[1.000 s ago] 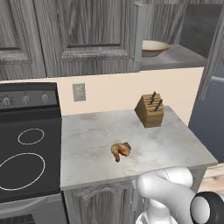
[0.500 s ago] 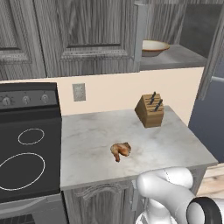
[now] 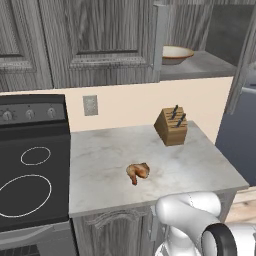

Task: Retrieve the bowl from the cabinet, then place the raw meat into the bowl to avoid contamination.

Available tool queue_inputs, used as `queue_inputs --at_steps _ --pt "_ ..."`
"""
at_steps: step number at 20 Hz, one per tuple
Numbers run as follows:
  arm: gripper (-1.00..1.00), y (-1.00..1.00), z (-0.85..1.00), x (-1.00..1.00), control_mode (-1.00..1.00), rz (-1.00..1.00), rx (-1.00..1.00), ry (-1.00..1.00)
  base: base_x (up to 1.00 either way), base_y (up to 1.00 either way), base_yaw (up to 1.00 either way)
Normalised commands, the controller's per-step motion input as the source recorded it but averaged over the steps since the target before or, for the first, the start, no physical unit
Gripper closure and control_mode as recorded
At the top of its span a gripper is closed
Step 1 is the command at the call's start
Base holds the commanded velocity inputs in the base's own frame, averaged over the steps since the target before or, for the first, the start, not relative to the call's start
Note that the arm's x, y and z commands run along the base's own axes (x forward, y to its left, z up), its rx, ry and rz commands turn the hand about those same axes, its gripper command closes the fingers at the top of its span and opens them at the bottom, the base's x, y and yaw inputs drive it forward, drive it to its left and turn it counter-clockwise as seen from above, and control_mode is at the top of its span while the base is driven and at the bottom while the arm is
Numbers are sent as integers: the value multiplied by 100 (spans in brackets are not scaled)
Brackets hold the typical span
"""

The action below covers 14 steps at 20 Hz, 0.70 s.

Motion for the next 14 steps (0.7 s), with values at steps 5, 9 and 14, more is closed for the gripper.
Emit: queue_inputs --at_steps 5,9,14 --pt "-100 62 1 -10 -100 -11 -21 6 0 0 0" --pt "-100 67 0 -6 -100 -7 -29 0 0 0 0" --pt "-100 68 -14 2 -100 -2 -34 10 0 0 0"
